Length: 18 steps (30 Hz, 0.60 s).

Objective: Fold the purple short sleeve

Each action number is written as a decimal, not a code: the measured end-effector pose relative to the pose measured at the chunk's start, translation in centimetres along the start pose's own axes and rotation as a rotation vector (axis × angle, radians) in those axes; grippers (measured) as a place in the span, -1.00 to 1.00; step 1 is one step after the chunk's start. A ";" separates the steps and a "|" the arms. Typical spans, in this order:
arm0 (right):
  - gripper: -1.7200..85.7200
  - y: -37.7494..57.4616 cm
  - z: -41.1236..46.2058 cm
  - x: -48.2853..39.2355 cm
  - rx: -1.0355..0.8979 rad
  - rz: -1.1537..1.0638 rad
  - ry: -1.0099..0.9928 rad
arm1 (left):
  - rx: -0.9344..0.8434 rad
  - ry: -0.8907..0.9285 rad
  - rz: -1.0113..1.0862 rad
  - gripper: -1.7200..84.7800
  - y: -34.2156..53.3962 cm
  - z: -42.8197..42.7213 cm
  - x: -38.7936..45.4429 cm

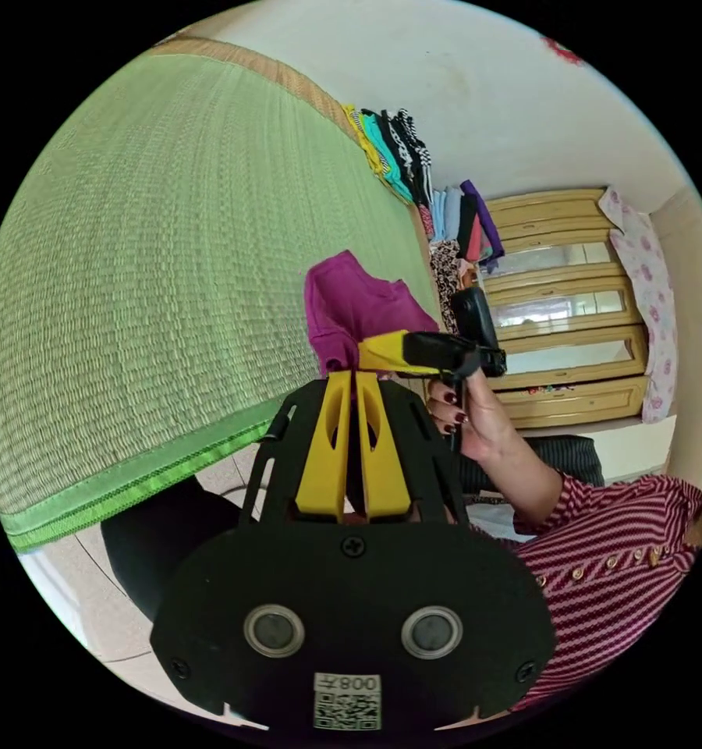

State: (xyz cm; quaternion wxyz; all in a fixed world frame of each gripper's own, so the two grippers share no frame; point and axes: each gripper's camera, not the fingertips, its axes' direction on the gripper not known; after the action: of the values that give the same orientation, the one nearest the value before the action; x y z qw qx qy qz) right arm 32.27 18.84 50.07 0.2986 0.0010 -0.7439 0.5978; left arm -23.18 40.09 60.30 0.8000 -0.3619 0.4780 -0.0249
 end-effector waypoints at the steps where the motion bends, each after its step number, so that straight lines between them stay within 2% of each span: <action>1: -0.68 -0.9 0.3 0.4 -0.009 0.004 -0.021 | -0.006 -0.003 0.016 -0.95 0.1 0.2 0.6; 7: -0.85 -3.0 0.3 2.4 -0.077 -0.023 -0.078 | -0.106 -0.028 0.160 -0.94 0.6 2.2 5.5; 9: -0.88 -2.8 -0.6 3.1 -0.067 -0.032 -0.102 | -0.073 0.035 0.220 -0.94 0.6 1.0 7.2; 13: -0.90 -2.2 -1.9 5.3 -0.045 -0.034 -0.161 | 0.019 0.035 0.248 -0.93 -1.6 -0.4 9.4; 16: -0.91 -2.3 -1.9 7.2 -0.040 -0.023 -0.231 | -0.053 0.018 0.314 -0.87 -6.8 3.8 12.8; 18: -0.91 -2.5 -1.9 8.2 -0.040 -0.018 -0.262 | -0.152 -0.002 0.390 -0.82 -11.3 10.0 16.5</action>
State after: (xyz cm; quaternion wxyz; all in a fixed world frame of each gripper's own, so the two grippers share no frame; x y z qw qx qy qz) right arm 27.25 22.72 56.11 0.2042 0.0799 -0.7884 0.5748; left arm -2.92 30.97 57.61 0.7605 -0.3220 0.5387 0.1668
